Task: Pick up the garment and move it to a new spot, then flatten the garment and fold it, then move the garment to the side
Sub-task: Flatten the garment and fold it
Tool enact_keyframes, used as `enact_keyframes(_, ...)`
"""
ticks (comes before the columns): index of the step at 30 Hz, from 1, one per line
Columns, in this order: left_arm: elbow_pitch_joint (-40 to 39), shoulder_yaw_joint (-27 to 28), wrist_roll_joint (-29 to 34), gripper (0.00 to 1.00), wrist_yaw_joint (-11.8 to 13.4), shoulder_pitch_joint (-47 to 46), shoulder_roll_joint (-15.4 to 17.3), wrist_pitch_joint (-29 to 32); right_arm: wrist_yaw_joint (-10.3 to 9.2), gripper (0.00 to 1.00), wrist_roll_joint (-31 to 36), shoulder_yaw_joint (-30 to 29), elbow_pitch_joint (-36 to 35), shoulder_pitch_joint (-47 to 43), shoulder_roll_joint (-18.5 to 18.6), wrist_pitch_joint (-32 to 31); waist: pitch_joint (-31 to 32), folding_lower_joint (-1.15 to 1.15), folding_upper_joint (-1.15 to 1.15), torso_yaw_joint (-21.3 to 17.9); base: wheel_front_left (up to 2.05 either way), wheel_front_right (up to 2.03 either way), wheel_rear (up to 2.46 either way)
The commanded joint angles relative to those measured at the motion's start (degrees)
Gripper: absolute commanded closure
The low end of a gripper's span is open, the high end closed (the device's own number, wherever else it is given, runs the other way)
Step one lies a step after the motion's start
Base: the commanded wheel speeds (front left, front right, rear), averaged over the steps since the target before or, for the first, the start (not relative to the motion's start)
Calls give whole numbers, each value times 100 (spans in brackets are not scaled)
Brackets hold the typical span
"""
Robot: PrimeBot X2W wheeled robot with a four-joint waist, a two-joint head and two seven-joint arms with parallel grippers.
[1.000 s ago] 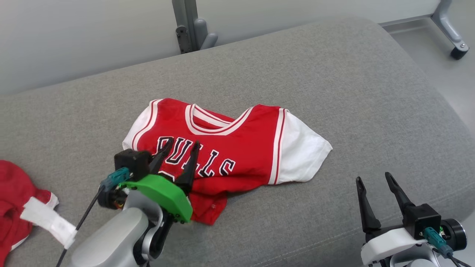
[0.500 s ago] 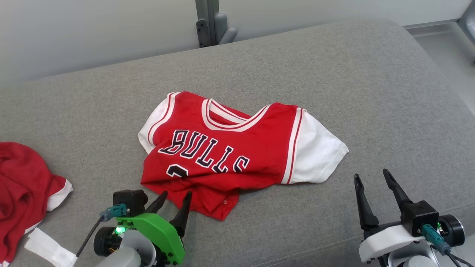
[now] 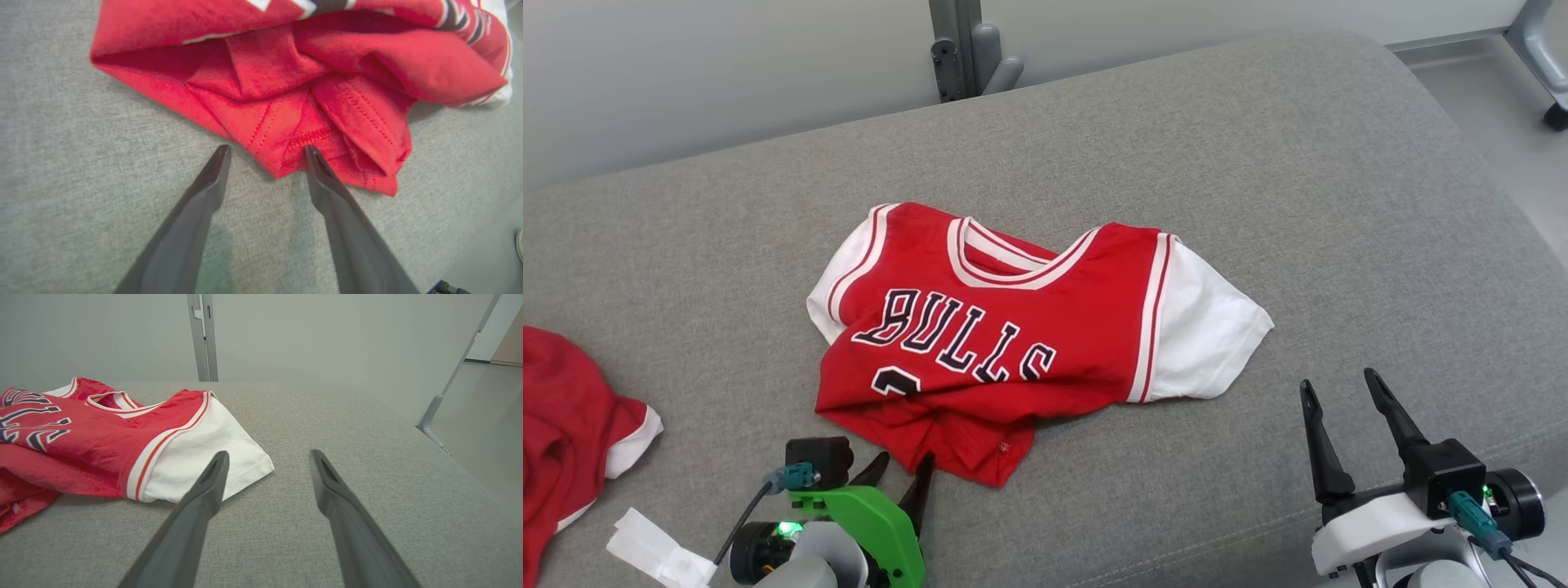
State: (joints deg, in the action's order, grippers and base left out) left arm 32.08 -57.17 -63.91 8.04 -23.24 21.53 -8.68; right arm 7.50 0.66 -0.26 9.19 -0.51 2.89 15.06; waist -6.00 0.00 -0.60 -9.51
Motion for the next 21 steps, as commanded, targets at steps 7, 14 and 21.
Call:
enact_keyframes(7, 390, 33, -41, 100, -230, -132, -121, -114, -2, 0, -19, 8, 8, -44, 2, 18, 19, 0, 60, -20, 0, 0, 0)
enact_keyframes(14, 156, 341, 64, 100, -217, -505, 91, -425, -2, 0, -63, 4, 14, -100, 2, 18, 106, 0, 60, -12, 0, 0, 0)
enact_keyframes(21, -1097, 694, 253, 100, 90, -1084, 566, -437, -2, 0, -119, 22, 42, -152, 1, 18, 197, 0, 60, 26, 0, 0, 0)
